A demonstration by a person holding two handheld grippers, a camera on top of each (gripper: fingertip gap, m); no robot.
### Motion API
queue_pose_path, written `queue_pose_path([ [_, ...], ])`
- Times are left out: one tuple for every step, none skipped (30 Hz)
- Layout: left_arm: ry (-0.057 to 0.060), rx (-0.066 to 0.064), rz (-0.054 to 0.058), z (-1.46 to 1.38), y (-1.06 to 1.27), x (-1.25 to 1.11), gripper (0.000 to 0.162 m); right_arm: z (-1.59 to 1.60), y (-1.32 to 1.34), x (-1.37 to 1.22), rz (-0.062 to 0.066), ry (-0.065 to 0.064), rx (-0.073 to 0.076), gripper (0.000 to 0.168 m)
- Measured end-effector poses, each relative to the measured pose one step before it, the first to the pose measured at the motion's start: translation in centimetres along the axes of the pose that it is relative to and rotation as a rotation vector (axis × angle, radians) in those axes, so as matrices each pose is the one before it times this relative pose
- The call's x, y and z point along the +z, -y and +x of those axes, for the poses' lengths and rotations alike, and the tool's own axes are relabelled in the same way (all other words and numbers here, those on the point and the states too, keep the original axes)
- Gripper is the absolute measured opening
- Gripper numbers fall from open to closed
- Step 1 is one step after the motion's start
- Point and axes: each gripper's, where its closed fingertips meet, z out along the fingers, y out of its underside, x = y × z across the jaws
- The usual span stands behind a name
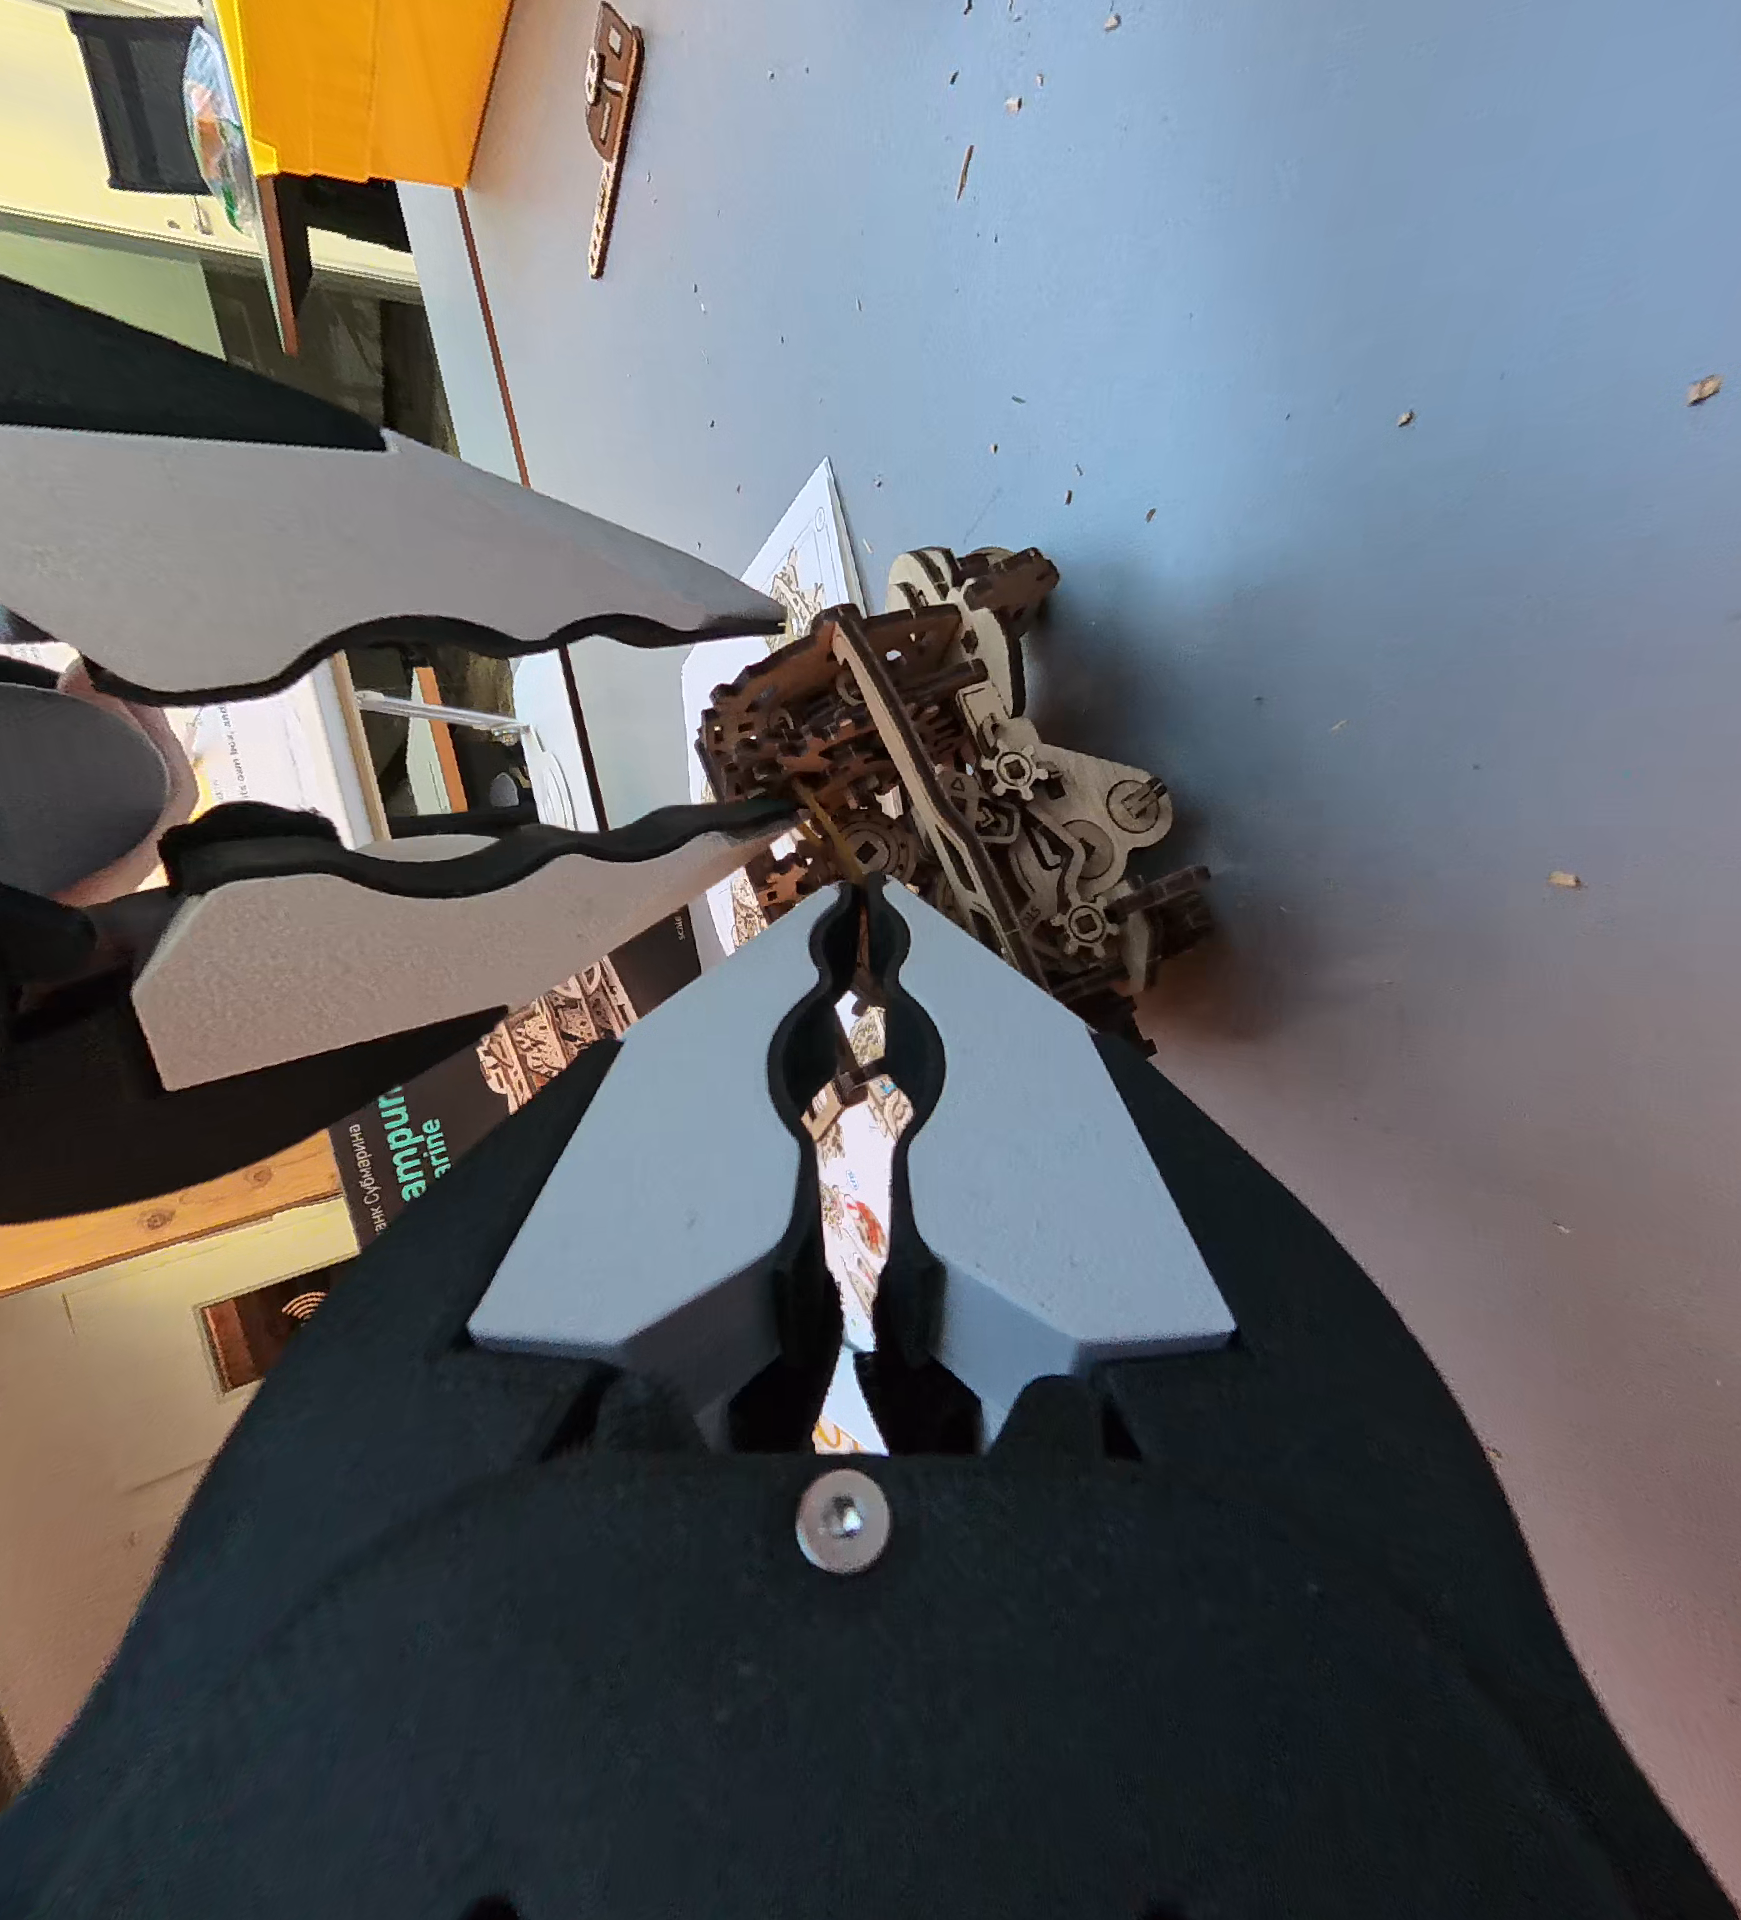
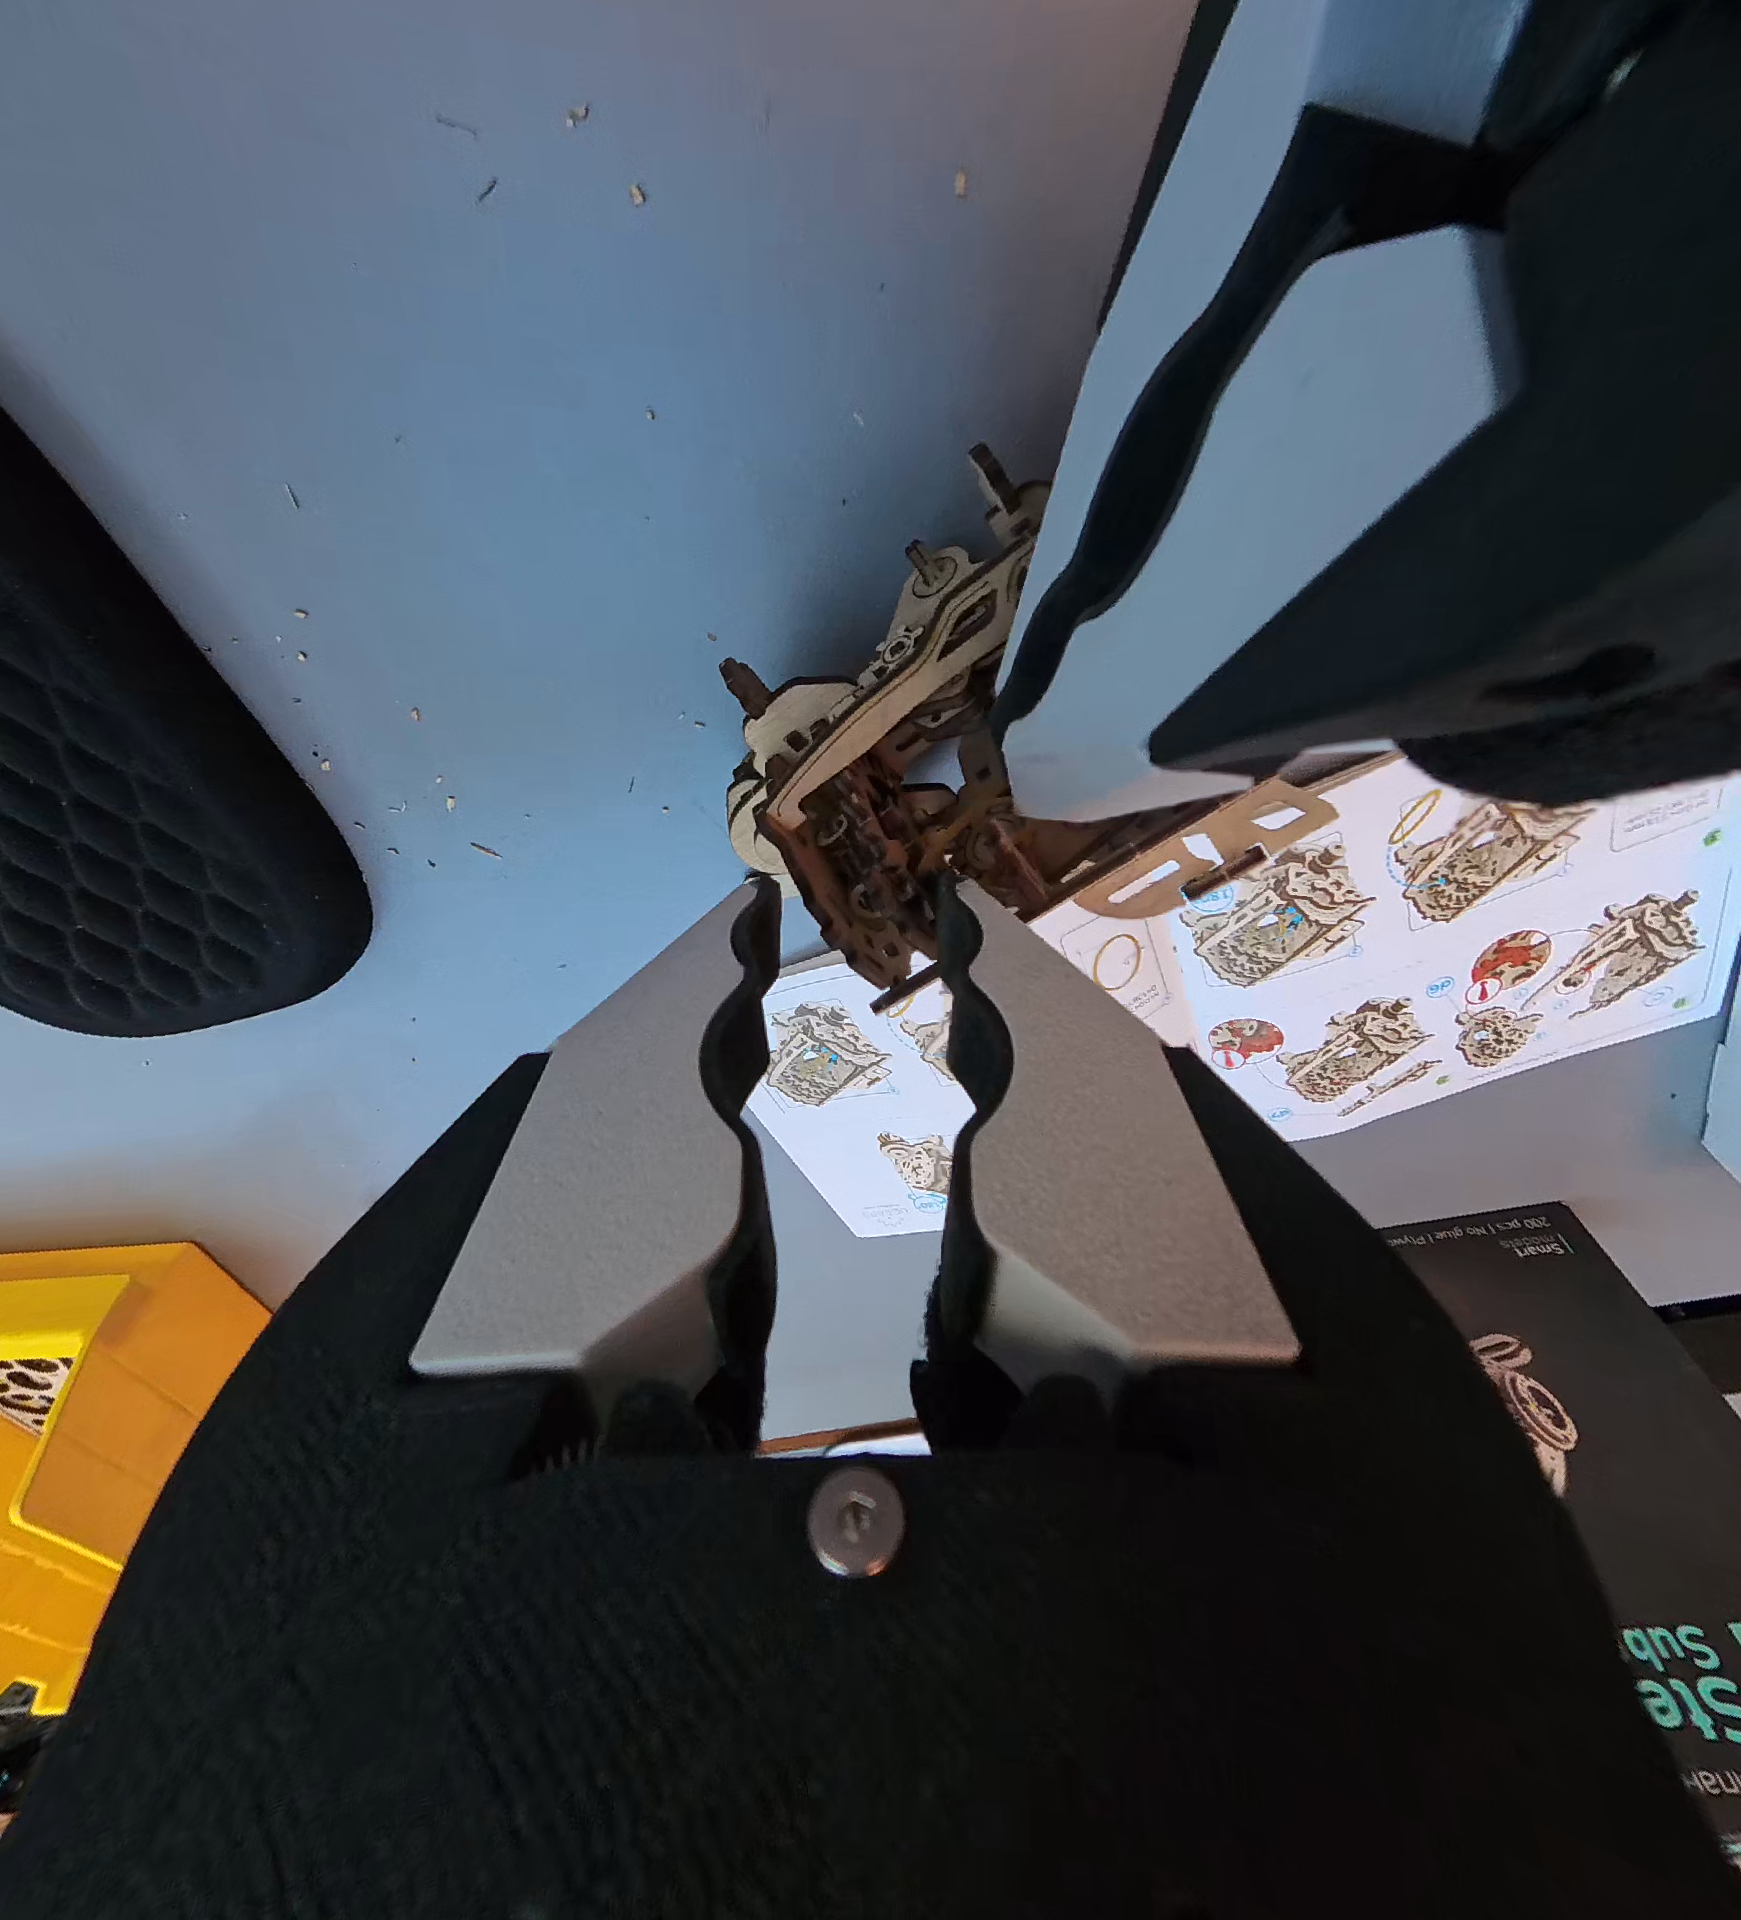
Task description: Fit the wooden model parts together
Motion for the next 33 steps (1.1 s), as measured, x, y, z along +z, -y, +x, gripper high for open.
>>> queue_pose_path([
  [-0.0028, -0.0009, 0.0019, 0.059, 0.001, -0.031, 0.0, -0.012, 0.025, -0.012, 0.0025, -0.0013, 0.0005, 0.03],
  [-0.0012, 0.0008, -0.0001, 0.043, 0.001, 0.005, 0.0, -0.013, 0.033, -0.012, 0.0013, -0.0022, -0.0007, 0.029],
  [-0.0013, 0.0007, 0.0009, 0.036, 0.024, -0.009, 0.0, -0.011, 0.031, -0.007, 0.0007, -0.0022, -0.002, 0.029],
  [-0.0025, 0.0002, 0.0015, 0.033, 0.05, -0.002, 0.0, -0.012, 0.041, -0.006, 0.0022, -0.0012, -0.0014, 0.029],
  [-0.0041, 0.0006, 0.0031, 0.091, 0.089, -0.011, 0.0, -0.038, 0.088, -0.021, 0.0057, 0.0025, -0.0001, 0.028],
  [-0.0041, 0.001, 0.0034, 0.044, 0.087, 0.004, 0.0, -0.046, 0.074, -0.032, 0.0055, 0.0041, 0.0003, 0.027],
  [-0.0033, 0.0016, 0.0016, 0.038, 0.025, 0.025, 0.0, -0.011, 0.023, -0.002, 0.0025, 0.0021, -0.0003, 0.026],
  [-0.0047, 0.0028, 0.0006, 0.004, 0.011, 0.014, 0.0, -0.004, 0.003, 0.007, 0.0009, 0.0015, 0.0, 0.026],
  [-0.0068, 0.0038, 0.0006, 0.024, 0.024, 0.02, 0.0, 0.004, 0.025, 0.001, 0.0016, 0.0008, -0.0003, 0.026],
  [-0.0049, 0.0044, 0.0009, 0.024, 0.046, -0.003, 0.0, 0.0, -0.02, 0.006, -0.0019, -0.0001, -0.001, 0.026],
  [-0.0027, 0.0049, 0.0019, -0.012, 0.014, 0.033, 0.0, 0.01, -0.026, 0.016, -0.0032, -0.0014, -0.0022, 0.026],
  [-0.0025, 0.003, 0.0024, -0.008, 0.016, 0.01, 0.0, 0.02, -0.022, -0.004, -0.002, -0.0017, -0.0008, 0.026],
  [-0.0032, -0.0009, 0.0024, -0.018, 0.007, 0.007, 0.0, 0.017, -0.019, 0.002, 0.0001, -0.0002, 0.0028, 0.026],
  [-0.0055, -0.0061, 0.0036, -0.013, -0.011, 0.013, 0.0, 0.009, -0.021, -0.012, 0.0021, 0.0001, 0.0044, 0.027],
  [-0.0073, -0.0095, 0.0046, 0.022, 0.007, 0.021, 0.0, 0.027, -0.028, -0.02, 0.0023, -0.0016, 0.0046, 0.027],
  [-0.008, -0.0058, 0.0058, 0.068, 0.04, -0.024, 0.0, -0.009, 0.058, -0.012, 0.0078, -0.0002, 0.0044, 0.027],
  [-0.0053, 0.0049, 0.0093, 0.077, 0.117, -0.057, 0.0, -0.039, 0.076, -0.016, 0.01, 0.0003, 0.0052, 0.027],
  [-0.0013, 0.0129, 0.0092, 0.029, 0.109, -0.062, 0.0, 0.02, -0.019, -0.012, 0.006, -0.0029, 0.0047, 0.027],
  [-0.0031, 0.0099, 0.0059, 0.006, 0.082, -0.037, 0.0, 0.002, -0.051, 0.013, 0.0051, -0.0015, 0.0045, 0.027],
  [-0.0091, 0.0029, 0.0034, 0.04, 0.046, -0.022, 0.0, 0.003, -0.028, 0.0, 0.0076, -0.001, 0.0059, 0.027],
  [-0.0128, -0.003, 0.0052, 0.026, 0.059, -0.005, 0.0, 0.006, -0.019, -0.005, 0.0099, 0.0, 0.0067, 0.027],
  [-0.0108, -0.0089, 0.0085, -0.035, 0.073, 0.01, 0.0, 0.042, -0.082, 0.029, 0.0075, -0.0018, 0.0076, 0.027],
  [-0.0124, -0.0138, 0.0055, -0.052, -0.011, 0.038, 0.0, 0.039, -0.139, 0.037, 0.0059, -0.0015, 0.0082, 0.028],
  [-0.0155, -0.0138, 0.0056, -0.009, -0.025, 0.042, 0.0, 0.02, -0.01, -0.003, 0.0148, -0.0008, 0.0086, 0.028],
  [-0.0152, -0.0125, 0.0082, 0.04, -0.008, 0.02, 0.0, -0.006, 0.016, -0.007, 0.0162, -0.0004, 0.0075, 0.028],
  [-0.0119, -0.013, 0.0056, 0.009, -0.004, -0.007, 0.0, 0.018, -0.029, 0.003, 0.0122, -0.0015, 0.0069, 0.028],
  [-0.0089, -0.0131, 0.0011, -0.012, -0.034, -0.009, 0.0, 0.037, -0.054, 0.007, 0.0072, -0.0024, 0.0061, 0.028],
  [-0.0071, -0.0097, 0.0012, -0.013, 0.012, -0.053, 0.0, 0.014, -0.013, -0.011, 0.0059, -0.0007, 0.0054, 0.028],
  [-0.0035, -0.0099, 0.0093, -0.038, 0.142, -0.079, 0.0, 0.009, 0.0, 0.002, 0.005, -0.0001, 0.0037, 0.028],
  [-0.0027, -0.0134, 0.0152, -0.052, 0.253, -0.123, 0.0, 0.036, 0.003, 0.006, 0.0024, -0.0024, 0.0022, 0.028],
  [0.0016, -0.0154, 0.0123, -0.122, 0.229, -0.127, 0.0, 0.016, -0.008, -0.002, 0.0013, -0.0009, 0.0009, 0.028],
  [0.0034, -0.0141, 0.0077, -0.149, 0.112, -0.171, 0.0, 0.001, 0.002, 0.007, 0.0011, -0.0001, 0.0008, 0.028],
  [0.0042, -0.0109, 0.0024, -0.174, -0.016, -0.193, 0.001, 0.012, -0.025, -0.002, -0.0002, 0.0003, 0.001, 0.028],
])
